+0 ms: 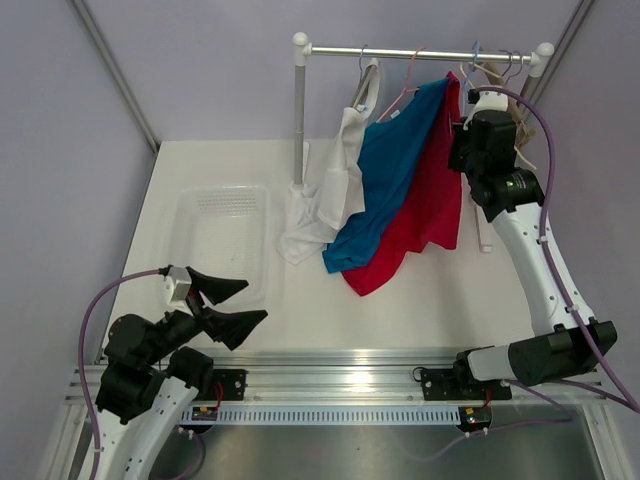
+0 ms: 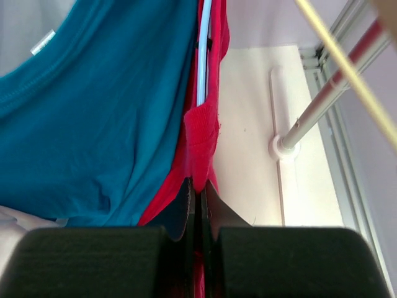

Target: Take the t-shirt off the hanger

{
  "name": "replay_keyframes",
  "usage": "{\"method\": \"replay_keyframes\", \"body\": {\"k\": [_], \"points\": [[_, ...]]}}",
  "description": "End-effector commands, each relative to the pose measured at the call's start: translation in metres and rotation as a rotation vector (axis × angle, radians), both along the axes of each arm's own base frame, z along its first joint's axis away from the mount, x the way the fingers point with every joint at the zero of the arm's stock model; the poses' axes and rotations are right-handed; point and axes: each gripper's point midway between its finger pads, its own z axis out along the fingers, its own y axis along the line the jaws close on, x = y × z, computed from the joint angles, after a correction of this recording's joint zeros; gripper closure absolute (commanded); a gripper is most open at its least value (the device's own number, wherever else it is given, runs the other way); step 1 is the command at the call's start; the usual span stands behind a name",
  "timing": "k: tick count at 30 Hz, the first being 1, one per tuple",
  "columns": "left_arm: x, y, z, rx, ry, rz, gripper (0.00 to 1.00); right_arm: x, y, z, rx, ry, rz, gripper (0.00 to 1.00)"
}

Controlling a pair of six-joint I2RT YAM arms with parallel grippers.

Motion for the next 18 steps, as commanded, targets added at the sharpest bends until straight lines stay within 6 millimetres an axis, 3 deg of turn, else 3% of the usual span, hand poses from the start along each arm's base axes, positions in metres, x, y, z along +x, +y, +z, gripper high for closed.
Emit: {"method": "replay_keyframes", "body": {"k": [1, 2, 5, 8, 9, 11, 12, 15, 18], "points": [[0.001, 0.000, 0.006, -0.010, -0.012, 0.002, 0.01, -0.008, -0.005, 0.068, -0.035, -0.240, 0.011, 1.00], [0.001, 0.000, 0.007, -0.012, -0.014, 0.002, 0.01, -0.012, -0.005, 0.075, -0.033, -0.269, 0.017, 1.00], [0.002, 0.000, 0.006, -0.011, -0.012, 0.003, 0.01, -0.017, -0.002, 0.067, -0.033, -0.266, 0.041, 1.00], [0.003, 0.000, 0.006, -0.012, -0.009, 0.011, 0.01, -0.023, 0.003, 0.044, -0.008, -0.232, 0.050, 1.00], [0.004, 0.000, 0.005, -0.010, -0.004, 0.011, 0.01, -0.025, 0.005, 0.026, -0.010, -0.200, 0.054, 1.00], [0.004, 0.000, 0.005, -0.010, -0.004, 0.011, 0.01, -0.032, 0.010, 0.023, 0.028, -0.224, 0.059, 1.00], [0.004, 0.000, 0.005, -0.010, -0.002, 0.010, 0.01, -0.034, 0.012, 0.008, 0.028, -0.202, 0.064, 1.00], [0.005, -0.001, 0.004, -0.006, 0.004, 0.006, 0.01, -0.037, 0.011, 0.006, 0.015, -0.246, 0.066, 1.00], [0.005, -0.002, 0.003, -0.004, 0.008, 0.006, 0.01, -0.030, 0.009, 0.022, -0.013, -0.304, 0.061, 1.00]]}}
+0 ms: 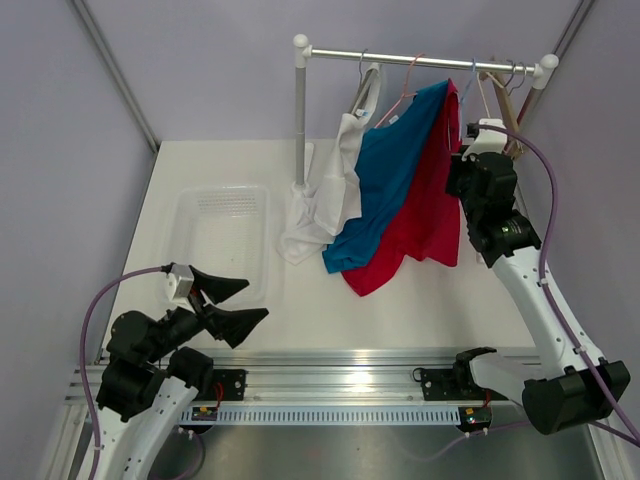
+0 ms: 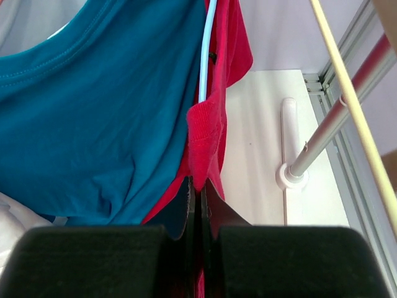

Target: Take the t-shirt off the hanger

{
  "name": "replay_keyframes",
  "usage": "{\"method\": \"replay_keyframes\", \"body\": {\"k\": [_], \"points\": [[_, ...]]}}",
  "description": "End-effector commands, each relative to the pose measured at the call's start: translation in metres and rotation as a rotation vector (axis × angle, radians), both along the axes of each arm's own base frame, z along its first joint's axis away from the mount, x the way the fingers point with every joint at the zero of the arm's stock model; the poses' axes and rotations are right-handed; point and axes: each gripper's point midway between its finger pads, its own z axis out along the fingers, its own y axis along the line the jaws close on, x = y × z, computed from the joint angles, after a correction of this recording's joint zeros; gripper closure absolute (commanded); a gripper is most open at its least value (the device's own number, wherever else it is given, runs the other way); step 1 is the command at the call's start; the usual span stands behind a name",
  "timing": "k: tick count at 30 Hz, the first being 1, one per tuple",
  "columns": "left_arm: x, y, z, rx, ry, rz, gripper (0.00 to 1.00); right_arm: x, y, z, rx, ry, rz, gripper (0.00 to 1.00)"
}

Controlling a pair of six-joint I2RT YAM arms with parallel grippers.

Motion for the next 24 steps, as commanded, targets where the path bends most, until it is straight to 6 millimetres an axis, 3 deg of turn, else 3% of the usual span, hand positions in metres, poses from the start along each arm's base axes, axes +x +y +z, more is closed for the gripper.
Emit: {"method": "replay_keyframes", "body": {"k": [1, 5, 7, 10, 11, 12, 13, 19, 20, 24], "points": [[0.002, -0.001, 0.007, -0.012, -0.014, -0.001, 0.01, 0.008, 0.003, 0.041, -0.008, -0.147, 0.001, 1.00], [0.002, 0.000, 0.007, -0.013, -0.015, 0.005, 0.01, 0.026, 0.001, 0.062, -0.035, -0.213, -0.027, 1.00], [0.003, 0.000, 0.007, -0.013, -0.014, 0.005, 0.01, 0.030, -0.003, 0.087, -0.031, -0.301, -0.057, 1.00], [0.003, -0.001, 0.007, -0.011, -0.011, 0.002, 0.01, 0.026, -0.004, 0.112, -0.024, -0.394, -0.054, 1.00], [0.003, -0.001, 0.007, -0.012, -0.013, 0.004, 0.01, 0.020, -0.004, 0.121, -0.011, -0.427, -0.047, 1.00], [0.003, -0.001, 0.007, -0.011, -0.011, 0.004, 0.01, 0.018, -0.001, 0.117, -0.007, -0.434, -0.026, 1.00], [0.003, -0.001, 0.007, -0.011, -0.011, 0.005, 0.01, 0.008, -0.001, 0.131, 0.015, -0.492, -0.018, 1.00], [0.005, -0.001, 0.006, -0.010, -0.002, 0.008, 0.01, -0.005, 0.001, 0.098, 0.064, -0.467, 0.007, 1.00], [0.005, -0.001, 0.006, -0.010, -0.002, 0.008, 0.01, -0.006, 0.003, 0.081, 0.069, -0.442, 0.014, 1.00], [0.005, -0.001, 0.005, -0.009, 0.001, 0.008, 0.01, -0.018, 0.006, 0.057, 0.108, -0.420, 0.043, 1.00]]}}
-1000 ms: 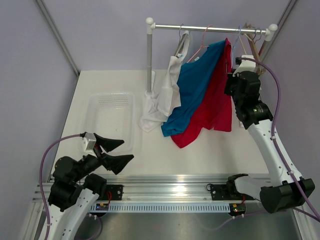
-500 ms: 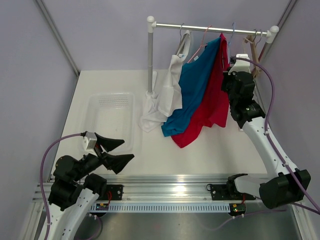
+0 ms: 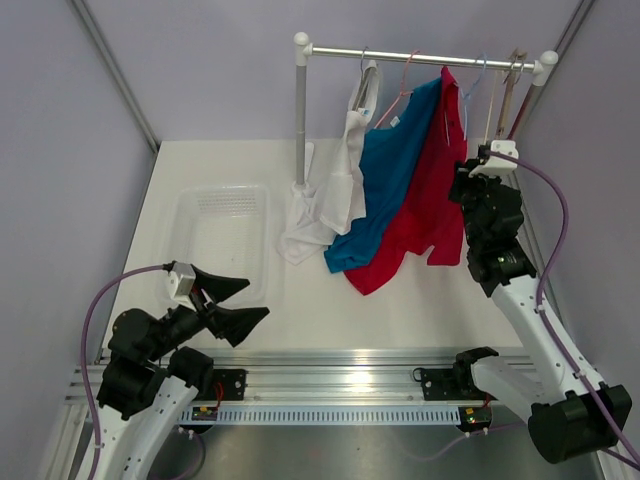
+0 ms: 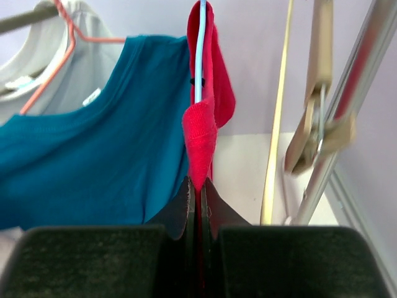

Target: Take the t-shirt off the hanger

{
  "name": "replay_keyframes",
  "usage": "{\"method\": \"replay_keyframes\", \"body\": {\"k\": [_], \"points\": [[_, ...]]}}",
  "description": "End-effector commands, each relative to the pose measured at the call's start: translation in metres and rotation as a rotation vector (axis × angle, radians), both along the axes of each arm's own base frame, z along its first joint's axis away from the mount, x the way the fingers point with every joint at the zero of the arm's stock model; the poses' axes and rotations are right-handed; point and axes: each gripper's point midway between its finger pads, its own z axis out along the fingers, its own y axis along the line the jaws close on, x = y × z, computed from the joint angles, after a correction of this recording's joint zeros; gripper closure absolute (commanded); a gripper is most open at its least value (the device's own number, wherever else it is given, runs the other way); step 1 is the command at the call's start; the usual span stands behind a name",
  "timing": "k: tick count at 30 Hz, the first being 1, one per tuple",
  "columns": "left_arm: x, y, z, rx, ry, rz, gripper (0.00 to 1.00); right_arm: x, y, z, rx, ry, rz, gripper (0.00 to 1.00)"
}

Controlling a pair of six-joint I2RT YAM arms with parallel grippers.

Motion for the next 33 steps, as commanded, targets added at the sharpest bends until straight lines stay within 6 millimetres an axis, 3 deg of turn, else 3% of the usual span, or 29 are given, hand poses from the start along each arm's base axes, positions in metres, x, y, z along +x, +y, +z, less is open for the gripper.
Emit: {"method": "replay_keyframes", "body": {"k": [1, 4, 9, 11, 12, 13, 17, 19, 21, 23, 24, 25, 26, 27, 28, 29, 30, 31, 33], "points": [[0.003, -0.001, 0.007, -0.012, -0.013, 0.006, 0.01, -0.014, 0.008, 0.027, 0.097, -0.128, 0.049, 1.00], [0.004, -0.001, 0.007, -0.012, -0.008, 0.009, 0.01, -0.019, 0.010, 0.013, 0.143, -0.084, 0.056, 1.00], [0.017, 0.000, 0.009, -0.015, 0.046, 0.056, 0.01, -0.039, 0.028, -0.036, 0.208, 0.042, 0.094, 1.00], [0.020, -0.004, 0.025, -0.064, 0.079, 0.044, 0.01, -0.056, 0.043, -0.048, 0.244, 0.081, 0.129, 1.00], [0.019, -0.008, 0.031, -0.077, 0.088, 0.019, 0.01, -0.069, 0.037, -0.060, 0.244, 0.126, 0.088, 1.00], [0.017, -0.010, 0.045, -0.113, 0.085, 0.004, 0.01, -0.078, 0.048, -0.069, 0.271, 0.158, 0.113, 1.00], [0.029, -0.020, 0.066, -0.177, 0.131, -0.022, 0.03, -0.114, 0.050, -0.107, 0.277, 0.316, 0.076, 1.00], [0.028, -0.028, 0.083, -0.240, 0.123, -0.075, 0.06, -0.127, 0.055, -0.113, 0.306, 0.345, 0.081, 1.00], [0.031, -0.037, 0.088, -0.266, 0.162, -0.116, 0.10, -0.141, 0.067, -0.124, 0.291, 0.395, 0.100, 1.00], [0.033, -0.043, 0.109, -0.291, 0.126, -0.131, 0.12, -0.147, 0.069, -0.121, 0.276, 0.396, 0.084, 1.00], [0.026, -0.053, 0.112, -0.286, 0.135, -0.174, 0.15, -0.156, 0.082, -0.125, 0.242, 0.425, 0.123, 1.00], [0.038, -0.062, 0.110, -0.272, 0.150, -0.146, 0.15, -0.157, 0.081, -0.112, 0.245, 0.398, 0.105, 1.00], [0.024, -0.076, 0.121, -0.272, 0.145, -0.210, 0.16, -0.162, 0.080, -0.112, 0.216, 0.402, 0.100, 1.00], [0.023, -0.086, 0.122, -0.252, 0.130, -0.221, 0.16, -0.172, 0.095, -0.108, 0.202, 0.401, 0.151, 1.00], [0.029, -0.104, 0.113, -0.215, 0.159, -0.224, 0.16, -0.172, 0.088, -0.087, 0.213, 0.335, 0.106, 1.00], [0.024, -0.117, 0.116, -0.209, 0.163, -0.228, 0.16, -0.177, 0.086, -0.083, 0.177, 0.324, 0.102, 1.00], [0.025, -0.124, 0.127, -0.216, 0.151, -0.222, 0.16, -0.181, 0.093, -0.077, 0.163, 0.312, 0.109, 1.00], [0.035, -0.140, 0.118, -0.184, 0.183, -0.209, 0.16, -0.188, 0.099, -0.056, 0.173, 0.274, 0.136, 1.00], [0.040, -0.152, 0.134, -0.204, 0.181, -0.185, 0.16, -0.195, 0.112, -0.051, 0.092, 0.269, 0.155, 1.00]]}}
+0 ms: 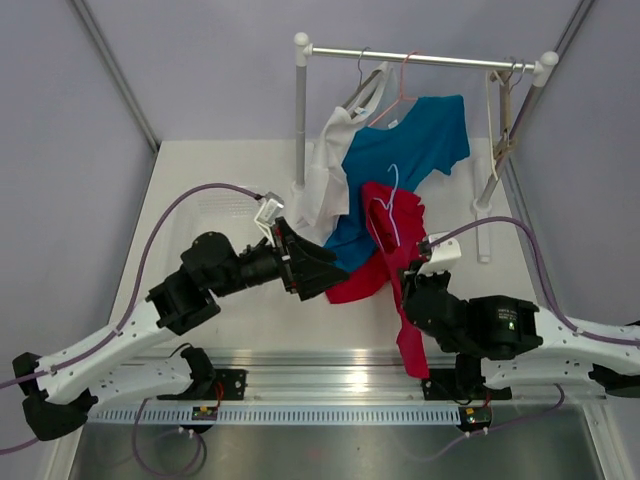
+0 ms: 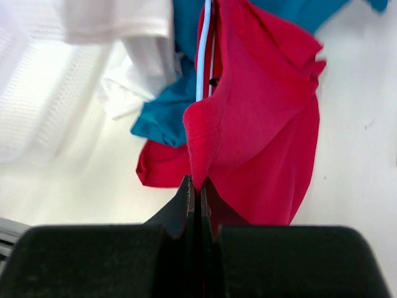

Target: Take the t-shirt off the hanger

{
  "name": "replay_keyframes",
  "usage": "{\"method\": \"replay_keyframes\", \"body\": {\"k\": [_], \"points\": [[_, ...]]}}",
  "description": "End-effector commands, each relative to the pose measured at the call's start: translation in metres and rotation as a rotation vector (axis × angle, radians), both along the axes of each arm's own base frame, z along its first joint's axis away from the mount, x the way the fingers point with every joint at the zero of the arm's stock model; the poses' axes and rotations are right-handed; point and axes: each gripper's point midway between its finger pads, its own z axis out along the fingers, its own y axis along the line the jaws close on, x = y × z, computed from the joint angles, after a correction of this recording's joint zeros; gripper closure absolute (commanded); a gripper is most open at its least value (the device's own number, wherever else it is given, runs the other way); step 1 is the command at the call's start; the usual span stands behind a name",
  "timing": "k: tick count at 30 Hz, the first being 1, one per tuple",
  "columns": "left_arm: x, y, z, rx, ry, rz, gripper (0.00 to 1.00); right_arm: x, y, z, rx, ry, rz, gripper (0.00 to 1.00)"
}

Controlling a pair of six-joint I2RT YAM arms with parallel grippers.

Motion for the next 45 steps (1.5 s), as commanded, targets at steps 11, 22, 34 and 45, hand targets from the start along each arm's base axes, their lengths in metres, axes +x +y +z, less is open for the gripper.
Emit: {"method": "replay_keyframes", "body": {"k": [11, 22, 34, 45], "points": [[0.064, -0.032, 0.041, -0.179, 0.029, 0.269, 0.17, -0.049, 0.036, 0.069, -0.064, -0.169, 0.021, 1.00], [0.080, -0.020, 0.012, -0.101, 0.053, 0.395, 0.22, -0.060, 0.063, 0.084, -0.003, -0.215, 0.123, 1.00], [0.073, -0.029, 0.013, -0.156, 0.071, 0.333, 0.32, -0.074, 0.101, 0.095, 0.096, -0.215, 0.297, 1.00], [0.064, 0.004, 0.005, -0.189, 0.095, 0.383, 0.79, -0.078, 0.104, 0.077, 0.162, -0.162, 0.331, 1.00]]}}
